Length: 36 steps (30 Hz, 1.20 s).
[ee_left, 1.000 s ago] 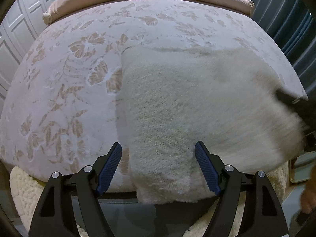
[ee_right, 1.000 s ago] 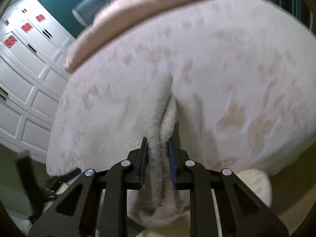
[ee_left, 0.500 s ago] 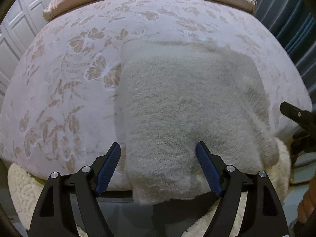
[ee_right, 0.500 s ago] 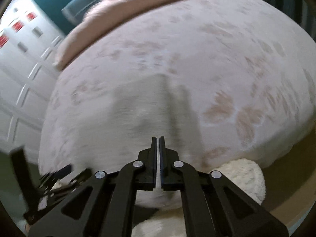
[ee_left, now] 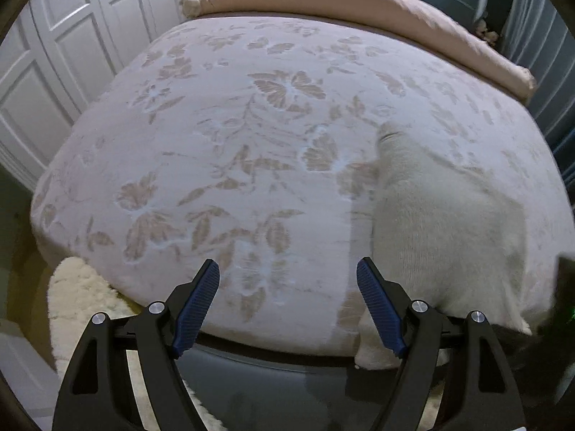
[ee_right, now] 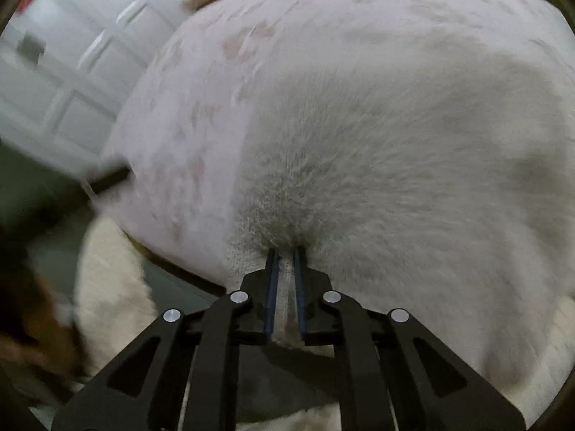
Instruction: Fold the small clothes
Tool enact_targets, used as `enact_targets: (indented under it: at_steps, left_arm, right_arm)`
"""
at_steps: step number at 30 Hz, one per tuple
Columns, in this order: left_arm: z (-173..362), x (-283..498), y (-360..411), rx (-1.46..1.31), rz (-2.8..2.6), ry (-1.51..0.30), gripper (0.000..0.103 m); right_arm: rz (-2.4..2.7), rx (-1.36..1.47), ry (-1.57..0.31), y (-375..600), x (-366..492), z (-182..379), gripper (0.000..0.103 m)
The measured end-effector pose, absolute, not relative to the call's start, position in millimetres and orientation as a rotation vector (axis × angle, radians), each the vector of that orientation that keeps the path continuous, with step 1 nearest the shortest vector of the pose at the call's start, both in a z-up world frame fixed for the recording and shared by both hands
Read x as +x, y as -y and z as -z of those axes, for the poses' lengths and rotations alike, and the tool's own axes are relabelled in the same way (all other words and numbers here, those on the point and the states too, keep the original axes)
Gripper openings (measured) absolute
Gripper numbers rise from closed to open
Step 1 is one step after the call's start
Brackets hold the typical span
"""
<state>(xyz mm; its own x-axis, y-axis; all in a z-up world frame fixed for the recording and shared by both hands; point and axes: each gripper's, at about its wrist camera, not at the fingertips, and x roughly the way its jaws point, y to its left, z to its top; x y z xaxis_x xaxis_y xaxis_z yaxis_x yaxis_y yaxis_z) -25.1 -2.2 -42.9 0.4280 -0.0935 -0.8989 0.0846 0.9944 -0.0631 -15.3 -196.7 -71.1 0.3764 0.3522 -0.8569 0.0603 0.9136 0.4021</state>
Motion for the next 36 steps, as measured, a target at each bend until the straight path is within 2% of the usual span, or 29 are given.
enact_targets:
  at_steps: [4,6,8,12,14,15,16,23,24,25,27,33,36]
  left_arm:
    - [45,-28,28,0.009,0.206,-1.125,0.076]
    - [49,-30,49,0.021,0.262,-1.139,0.076]
    - [52,-32,65,0.036,0.305,-1.147,0.076]
    - [56,-37,99,0.114,0.360,-1.141,0.076]
    - [54,-40,108,0.131,0.373,-1.128,0.076]
    - [55,-41,113,0.141,0.381,-1.121,0.077]
    - [56,-41,116,0.154,0.381,-1.121,0.077]
    - [68,-43,129,0.208,0.366,-1.132,0.077]
    - [70,-43,130,0.214,0.359,-1.134,0.077]
    - [71,-43,130,0.217,0.353,-1.136,0.077]
    - [72,-43,130,0.219,0.345,-1.140,0.077]
    - [76,-42,129,0.229,0.329,-1.143,0.077]
    - [82,-40,127,0.228,0.319,-1.159,0.077]
  right_arm:
    - [0.014,0.368,-1.029,249,-42,23,0.014]
    - [0.121,0.333,-1.102,274,-43,50,0.018]
    - [0.165,0.344,-1.248,294,-39,102,0.017]
    - [0.160,0.463,-1.138,304,-47,70,0.020]
    - [0.186,0.481,-1.060,310,-51,51,0.035]
    - [0.210,0.489,-1.027,318,-50,46,0.051]
    - [0.227,0.486,-1.011,322,-46,45,0.053]
    - [0.244,0.492,-0.992,346,-2,57,0.053]
    - [0.234,0.498,-1.004,347,8,63,0.050]
    - [0.225,0.491,-1.017,348,16,67,0.033]
    - [0.179,0.495,-1.027,346,27,70,0.011]
    - [0.194,0.562,-0.893,357,20,54,0.008]
    - [0.235,0.527,-1.057,358,34,106,0.009]
